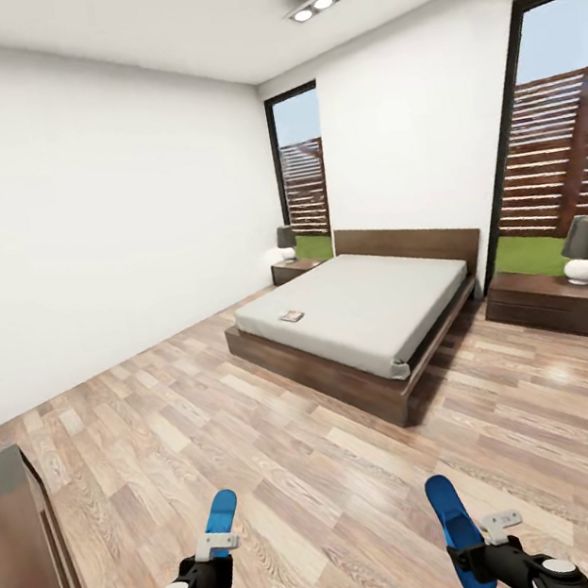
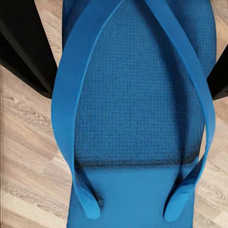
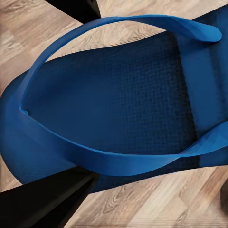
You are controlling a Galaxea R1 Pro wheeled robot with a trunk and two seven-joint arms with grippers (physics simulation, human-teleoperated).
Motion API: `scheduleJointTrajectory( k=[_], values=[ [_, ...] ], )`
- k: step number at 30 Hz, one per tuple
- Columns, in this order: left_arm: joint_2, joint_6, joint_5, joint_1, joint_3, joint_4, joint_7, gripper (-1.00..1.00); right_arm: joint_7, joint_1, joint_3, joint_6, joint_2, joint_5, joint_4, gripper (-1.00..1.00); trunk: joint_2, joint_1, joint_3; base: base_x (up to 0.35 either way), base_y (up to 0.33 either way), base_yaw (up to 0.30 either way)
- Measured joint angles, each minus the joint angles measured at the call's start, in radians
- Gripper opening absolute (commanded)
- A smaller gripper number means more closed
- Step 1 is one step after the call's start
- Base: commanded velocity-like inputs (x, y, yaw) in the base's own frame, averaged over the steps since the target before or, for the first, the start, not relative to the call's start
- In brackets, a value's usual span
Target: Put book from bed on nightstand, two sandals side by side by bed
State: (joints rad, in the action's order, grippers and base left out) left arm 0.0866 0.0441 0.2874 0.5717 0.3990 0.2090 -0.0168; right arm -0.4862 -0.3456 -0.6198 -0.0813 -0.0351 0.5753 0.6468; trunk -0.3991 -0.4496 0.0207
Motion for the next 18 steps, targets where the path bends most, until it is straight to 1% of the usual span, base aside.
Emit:
scheduleJointTrajectory(
  k=[18],
  values=[
    [0.000,0.000,0.000,0.000,0.000,0.000,0.000,-1.00,0.000,0.000,0.000,0.000,0.000,0.000,0.000,-1.00,0.000,0.000,-0.009,0.000,0.000,-0.269]
  ],
)
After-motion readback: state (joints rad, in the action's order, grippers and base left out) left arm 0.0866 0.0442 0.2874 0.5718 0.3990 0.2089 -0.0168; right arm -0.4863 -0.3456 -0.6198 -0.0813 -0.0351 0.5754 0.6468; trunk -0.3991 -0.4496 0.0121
